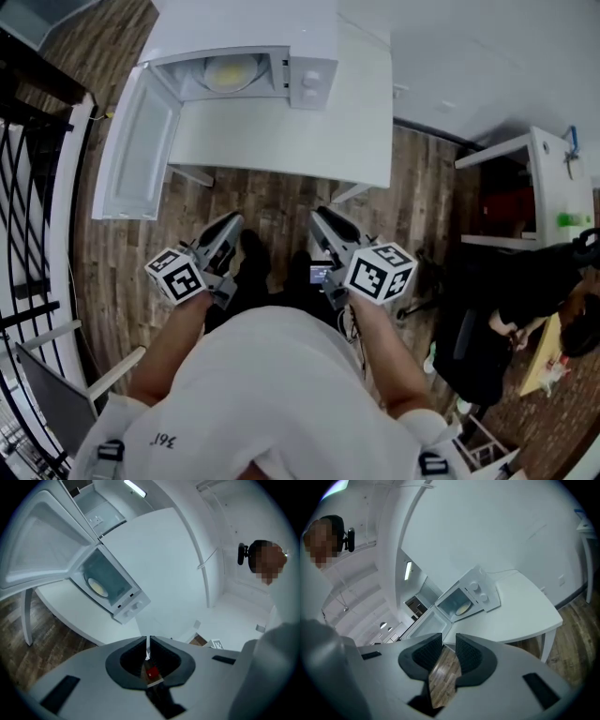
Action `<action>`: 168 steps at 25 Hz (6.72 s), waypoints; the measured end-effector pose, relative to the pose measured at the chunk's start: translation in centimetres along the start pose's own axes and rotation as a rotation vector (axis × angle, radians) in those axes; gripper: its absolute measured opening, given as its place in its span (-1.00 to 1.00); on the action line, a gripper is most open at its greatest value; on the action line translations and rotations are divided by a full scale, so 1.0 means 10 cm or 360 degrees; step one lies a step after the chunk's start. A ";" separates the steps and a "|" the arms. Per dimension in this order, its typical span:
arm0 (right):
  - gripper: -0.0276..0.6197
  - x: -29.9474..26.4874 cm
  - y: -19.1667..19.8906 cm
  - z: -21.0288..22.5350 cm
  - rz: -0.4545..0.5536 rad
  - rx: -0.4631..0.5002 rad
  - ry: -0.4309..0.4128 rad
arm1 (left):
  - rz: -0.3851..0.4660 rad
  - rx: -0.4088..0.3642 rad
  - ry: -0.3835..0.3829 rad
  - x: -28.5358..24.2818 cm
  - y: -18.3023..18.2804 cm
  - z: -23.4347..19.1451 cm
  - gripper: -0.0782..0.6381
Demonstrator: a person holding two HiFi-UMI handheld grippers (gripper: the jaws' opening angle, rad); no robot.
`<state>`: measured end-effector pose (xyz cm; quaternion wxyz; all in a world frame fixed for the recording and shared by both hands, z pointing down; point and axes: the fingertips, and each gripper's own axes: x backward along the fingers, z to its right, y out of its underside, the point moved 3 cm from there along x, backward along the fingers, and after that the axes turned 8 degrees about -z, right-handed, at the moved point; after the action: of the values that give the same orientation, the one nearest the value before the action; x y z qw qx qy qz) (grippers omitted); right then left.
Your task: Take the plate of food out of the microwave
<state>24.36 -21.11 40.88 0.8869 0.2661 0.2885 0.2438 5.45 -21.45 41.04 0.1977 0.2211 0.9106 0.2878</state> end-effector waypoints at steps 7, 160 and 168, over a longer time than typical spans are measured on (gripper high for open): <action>-0.63 -0.58 -0.33 0.09 0.0041 -0.0038 0.0142 | -0.0139 -0.0067 -0.0005 -0.20 -0.47 -0.55 -0.76; -0.78 -1.89 -1.09 0.55 0.0047 -0.0675 0.0348 | -0.0143 0.0429 0.0174 -0.96 -1.50 -1.41 -0.63; -0.78 -1.59 -1.03 0.47 0.0096 -0.0672 0.0346 | -0.0212 0.0382 0.0224 -0.94 -1.39 -1.16 -0.63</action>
<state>18.92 -39.59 43.87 0.8789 0.0553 0.3167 0.3523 3.50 -41.63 43.51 0.1243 0.1615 0.9627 0.1778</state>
